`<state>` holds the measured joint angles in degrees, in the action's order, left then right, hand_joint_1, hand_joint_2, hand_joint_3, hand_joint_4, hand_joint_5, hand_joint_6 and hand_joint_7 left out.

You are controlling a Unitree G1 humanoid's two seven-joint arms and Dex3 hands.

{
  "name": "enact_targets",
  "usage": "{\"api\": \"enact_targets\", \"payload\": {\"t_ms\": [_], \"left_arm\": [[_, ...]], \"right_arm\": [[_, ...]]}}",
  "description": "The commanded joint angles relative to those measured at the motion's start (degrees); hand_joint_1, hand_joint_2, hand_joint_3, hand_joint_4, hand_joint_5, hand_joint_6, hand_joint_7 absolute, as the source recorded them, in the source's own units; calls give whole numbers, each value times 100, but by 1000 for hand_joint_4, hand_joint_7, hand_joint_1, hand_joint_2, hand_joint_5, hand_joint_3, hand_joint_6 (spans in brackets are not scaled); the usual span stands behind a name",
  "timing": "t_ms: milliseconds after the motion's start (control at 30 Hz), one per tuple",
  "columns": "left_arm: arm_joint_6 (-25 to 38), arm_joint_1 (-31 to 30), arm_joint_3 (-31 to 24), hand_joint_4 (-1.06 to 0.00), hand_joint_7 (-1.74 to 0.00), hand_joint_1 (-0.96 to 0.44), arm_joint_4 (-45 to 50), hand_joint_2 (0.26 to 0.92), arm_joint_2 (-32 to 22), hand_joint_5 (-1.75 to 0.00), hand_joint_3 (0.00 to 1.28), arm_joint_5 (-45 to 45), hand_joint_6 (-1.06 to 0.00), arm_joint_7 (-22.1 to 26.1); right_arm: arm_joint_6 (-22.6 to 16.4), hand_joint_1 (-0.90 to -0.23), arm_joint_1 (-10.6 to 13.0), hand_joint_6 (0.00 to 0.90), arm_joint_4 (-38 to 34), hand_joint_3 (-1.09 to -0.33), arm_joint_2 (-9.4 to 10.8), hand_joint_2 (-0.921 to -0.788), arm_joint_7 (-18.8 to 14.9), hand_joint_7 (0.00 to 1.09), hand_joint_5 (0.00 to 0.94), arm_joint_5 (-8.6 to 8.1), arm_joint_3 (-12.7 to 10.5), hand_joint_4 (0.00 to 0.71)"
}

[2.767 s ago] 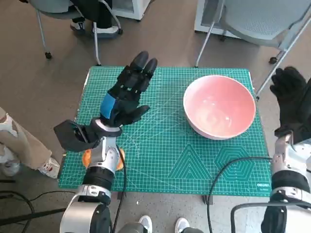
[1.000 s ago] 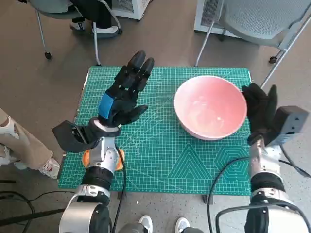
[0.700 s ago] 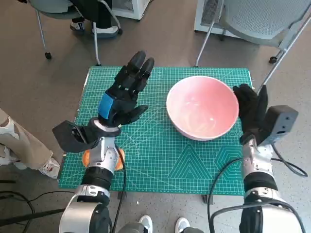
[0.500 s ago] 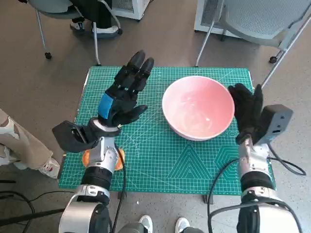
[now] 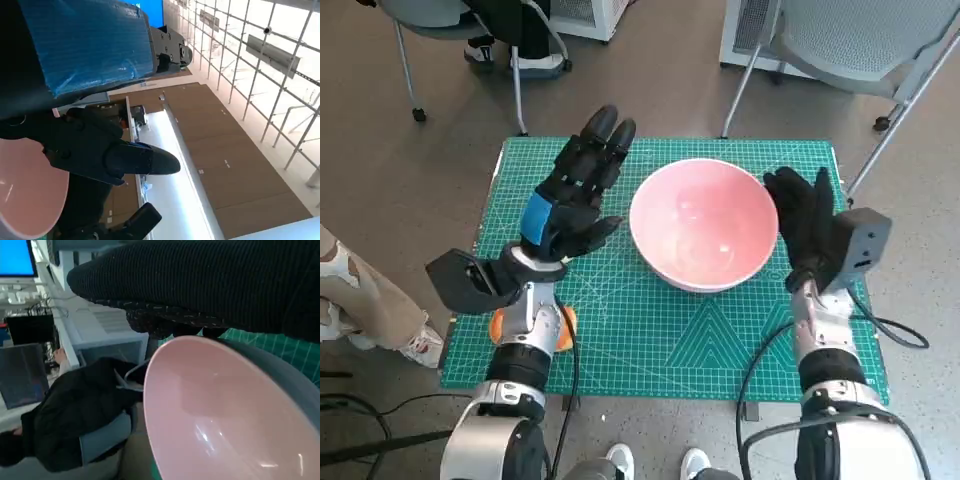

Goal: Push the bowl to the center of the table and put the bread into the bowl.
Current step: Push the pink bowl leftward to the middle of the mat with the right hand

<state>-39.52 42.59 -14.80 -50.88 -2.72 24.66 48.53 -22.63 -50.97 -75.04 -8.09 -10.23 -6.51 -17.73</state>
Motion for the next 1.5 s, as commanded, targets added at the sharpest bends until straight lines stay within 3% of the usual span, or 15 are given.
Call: {"api": "enact_targets", "payload": {"t_ms": [33, 500, 800, 1100, 1300, 1500], "left_arm": [[18, -73, -16, -23, 0, -487, -2, 921, -55, -1, 237, -11, -158, 10], [39, -70, -21, -18, 0, -487, -2, 921, -76, 0, 236, -3, -154, 7], [19, -88, -16, -18, 0, -491, -7, 921, -66, 0, 237, -19, -153, -8], [1, -144, -4, -18, 0, -489, 35, 921, -57, 0, 236, -28, -154, -36], [18, -208, -6, -16, 0, -490, 111, 921, -68, 0, 235, 2, -153, -6], [34, -256, -18, -14, 0, -490, 178, 921, -90, 0, 234, 21, -152, -16]], "right_arm": [[24, -599, 9, 230, -55, -799, 148, -921, 46, 171, 2, 54, 39, 239], [-11, -568, -49, 217, -57, -815, 308, -921, 108, 162, 3, 197, 248, 229], [36, -596, -62, 225, -80, -818, 321, -921, 196, 164, 7, 350, 364, 241], [34, -607, -36, 230, -51, -808, 157, -921, 101, 166, 8, 248, 298, 249], [-229, -596, -69, 223, 77, -813, 74, -921, -13, 163, 4, 72, 122, 245], [-1079, -604, 1, 217, 493, -798, 71, -921, -190, 162, 1, 24, 144, 228]]}}
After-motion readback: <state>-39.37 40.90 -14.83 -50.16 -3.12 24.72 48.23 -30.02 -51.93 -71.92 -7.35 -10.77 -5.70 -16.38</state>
